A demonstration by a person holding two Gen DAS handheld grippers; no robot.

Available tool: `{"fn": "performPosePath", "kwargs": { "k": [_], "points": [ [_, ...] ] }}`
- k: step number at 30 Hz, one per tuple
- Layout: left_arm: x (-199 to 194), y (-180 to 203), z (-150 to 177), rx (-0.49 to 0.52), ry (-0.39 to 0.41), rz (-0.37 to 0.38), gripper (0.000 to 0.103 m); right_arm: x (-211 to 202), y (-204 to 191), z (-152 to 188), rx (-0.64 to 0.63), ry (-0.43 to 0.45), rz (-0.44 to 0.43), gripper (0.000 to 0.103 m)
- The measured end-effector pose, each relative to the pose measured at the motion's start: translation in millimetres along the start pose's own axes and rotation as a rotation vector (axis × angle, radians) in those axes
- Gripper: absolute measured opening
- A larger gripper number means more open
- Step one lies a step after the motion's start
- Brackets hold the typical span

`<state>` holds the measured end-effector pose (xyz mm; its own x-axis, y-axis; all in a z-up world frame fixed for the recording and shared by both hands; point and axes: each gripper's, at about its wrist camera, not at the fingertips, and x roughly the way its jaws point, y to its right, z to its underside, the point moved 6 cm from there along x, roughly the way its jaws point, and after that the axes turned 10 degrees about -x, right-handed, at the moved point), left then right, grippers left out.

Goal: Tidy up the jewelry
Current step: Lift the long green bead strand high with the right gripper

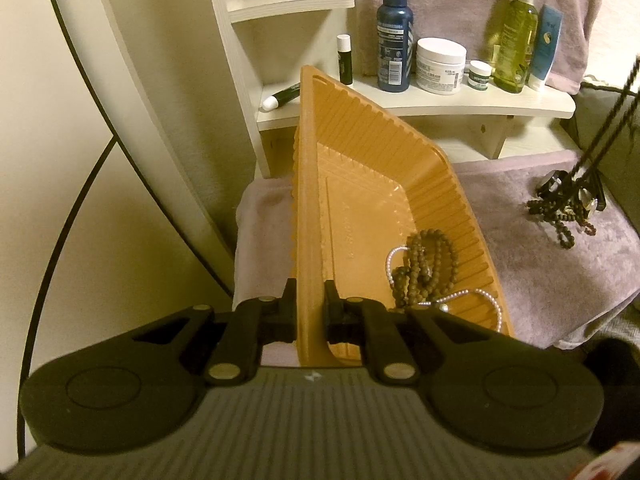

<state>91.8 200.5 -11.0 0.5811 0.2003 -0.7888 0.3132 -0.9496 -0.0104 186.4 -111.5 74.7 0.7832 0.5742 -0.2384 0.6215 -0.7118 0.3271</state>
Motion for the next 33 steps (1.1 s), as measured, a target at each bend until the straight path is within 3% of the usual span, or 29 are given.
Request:
{"fn": "performPosePath", "kwargs": {
  "k": [10,26,33],
  "points": [
    [-0.2,-0.9,0.3,0.005,0.005,0.004,0.010,-10.4,0.0,-77.4,-0.077,0.163,-0.006,0.006],
    [1.1,-2.6,0.4,-0.002,0.003,0.010,0.010,-12.5,-4.4,-190.2,-0.077,0.402,-0.054,0.006],
    [1.2,-3.0,0.1,-0.003,0.003,0.012,0.010,4.6,-17.9,-216.7,-0.032,0.433,-0.146,0.006]
  ]
}}
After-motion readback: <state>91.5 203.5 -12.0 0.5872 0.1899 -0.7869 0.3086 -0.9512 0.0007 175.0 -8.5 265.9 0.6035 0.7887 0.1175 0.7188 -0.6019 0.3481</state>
